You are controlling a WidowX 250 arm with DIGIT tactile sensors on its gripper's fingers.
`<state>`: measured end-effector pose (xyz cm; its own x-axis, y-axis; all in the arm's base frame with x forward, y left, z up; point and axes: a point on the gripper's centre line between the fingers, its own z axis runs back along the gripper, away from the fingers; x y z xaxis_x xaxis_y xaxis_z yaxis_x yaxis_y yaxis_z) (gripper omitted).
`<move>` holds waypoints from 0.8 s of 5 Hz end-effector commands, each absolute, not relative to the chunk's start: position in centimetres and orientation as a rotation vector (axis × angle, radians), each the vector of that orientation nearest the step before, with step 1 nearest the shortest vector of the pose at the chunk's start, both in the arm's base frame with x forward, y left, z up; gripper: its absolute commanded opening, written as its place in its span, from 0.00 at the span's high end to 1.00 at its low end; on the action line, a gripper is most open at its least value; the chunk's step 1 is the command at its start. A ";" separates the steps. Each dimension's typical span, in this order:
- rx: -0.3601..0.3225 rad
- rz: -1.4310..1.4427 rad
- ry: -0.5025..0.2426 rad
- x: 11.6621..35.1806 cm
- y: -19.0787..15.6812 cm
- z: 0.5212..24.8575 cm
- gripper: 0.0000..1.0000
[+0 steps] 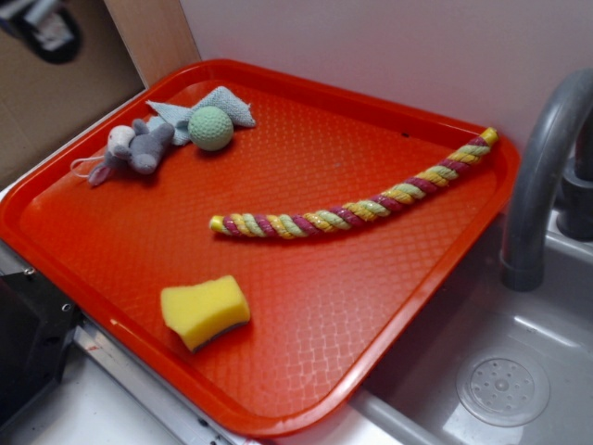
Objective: Grab the multicolored rope.
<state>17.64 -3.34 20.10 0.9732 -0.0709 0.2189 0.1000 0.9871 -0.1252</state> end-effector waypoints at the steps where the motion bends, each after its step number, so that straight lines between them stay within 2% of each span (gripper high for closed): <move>1: -0.153 -0.348 -0.227 21.8 -9.3 16.9 0.00; 2: -0.137 -0.399 -0.202 22.4 -11.2 15.1 0.00; 3: -0.062 -0.417 -0.160 23.7 -12.5 12.0 0.00; 4: -0.039 -0.419 -0.144 24.2 -12.5 10.4 0.00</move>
<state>23.76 -11.69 9.13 0.9142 -0.3947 0.0916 0.3972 0.9177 -0.0094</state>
